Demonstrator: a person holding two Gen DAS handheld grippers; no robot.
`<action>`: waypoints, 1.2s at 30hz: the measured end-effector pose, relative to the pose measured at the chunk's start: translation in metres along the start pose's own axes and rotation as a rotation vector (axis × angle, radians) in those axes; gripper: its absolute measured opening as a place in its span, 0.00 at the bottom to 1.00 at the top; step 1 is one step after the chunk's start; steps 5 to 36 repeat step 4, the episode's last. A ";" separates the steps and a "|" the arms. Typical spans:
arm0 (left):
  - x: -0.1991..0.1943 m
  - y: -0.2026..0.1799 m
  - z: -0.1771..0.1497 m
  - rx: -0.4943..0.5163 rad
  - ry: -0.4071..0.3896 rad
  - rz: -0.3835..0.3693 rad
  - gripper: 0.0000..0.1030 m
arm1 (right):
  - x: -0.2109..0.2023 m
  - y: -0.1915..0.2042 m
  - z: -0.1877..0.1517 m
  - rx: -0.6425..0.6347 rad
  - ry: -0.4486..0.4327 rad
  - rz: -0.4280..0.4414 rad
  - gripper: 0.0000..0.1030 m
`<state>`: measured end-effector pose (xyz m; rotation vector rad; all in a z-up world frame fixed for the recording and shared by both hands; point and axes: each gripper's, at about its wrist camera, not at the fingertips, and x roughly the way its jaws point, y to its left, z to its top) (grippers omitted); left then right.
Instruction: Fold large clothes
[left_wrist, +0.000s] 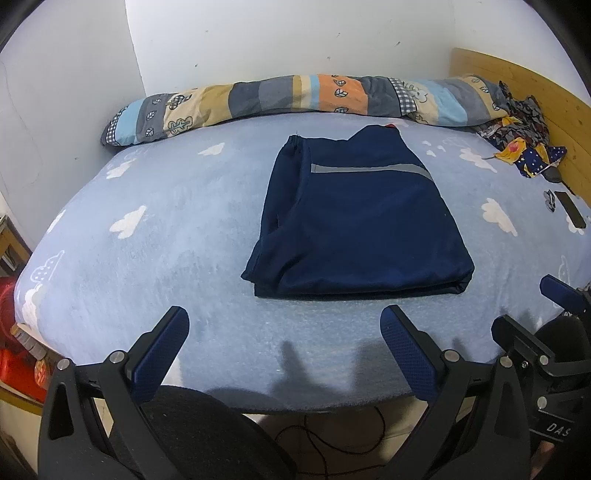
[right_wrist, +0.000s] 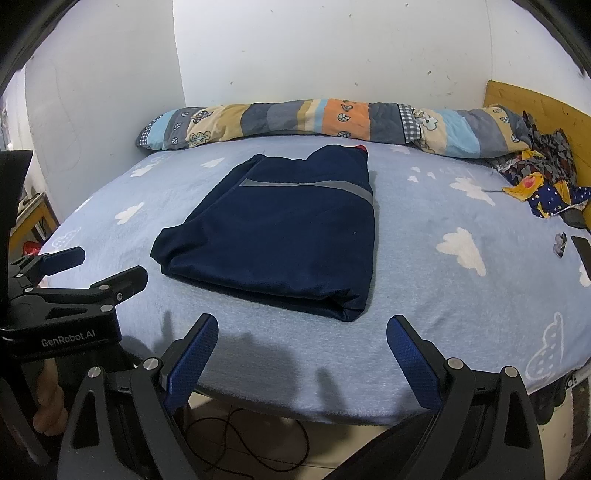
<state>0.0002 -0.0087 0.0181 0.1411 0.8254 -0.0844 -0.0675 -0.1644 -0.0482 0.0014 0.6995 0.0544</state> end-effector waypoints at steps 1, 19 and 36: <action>-0.001 0.002 0.000 -0.008 -0.003 -0.005 1.00 | 0.000 -0.002 0.000 0.007 0.002 0.003 0.92; 0.003 0.009 0.003 -0.026 0.009 -0.006 1.00 | 0.003 -0.006 0.005 0.034 0.013 0.009 0.92; 0.003 0.009 0.003 -0.026 0.009 -0.006 1.00 | 0.003 -0.006 0.005 0.034 0.013 0.009 0.92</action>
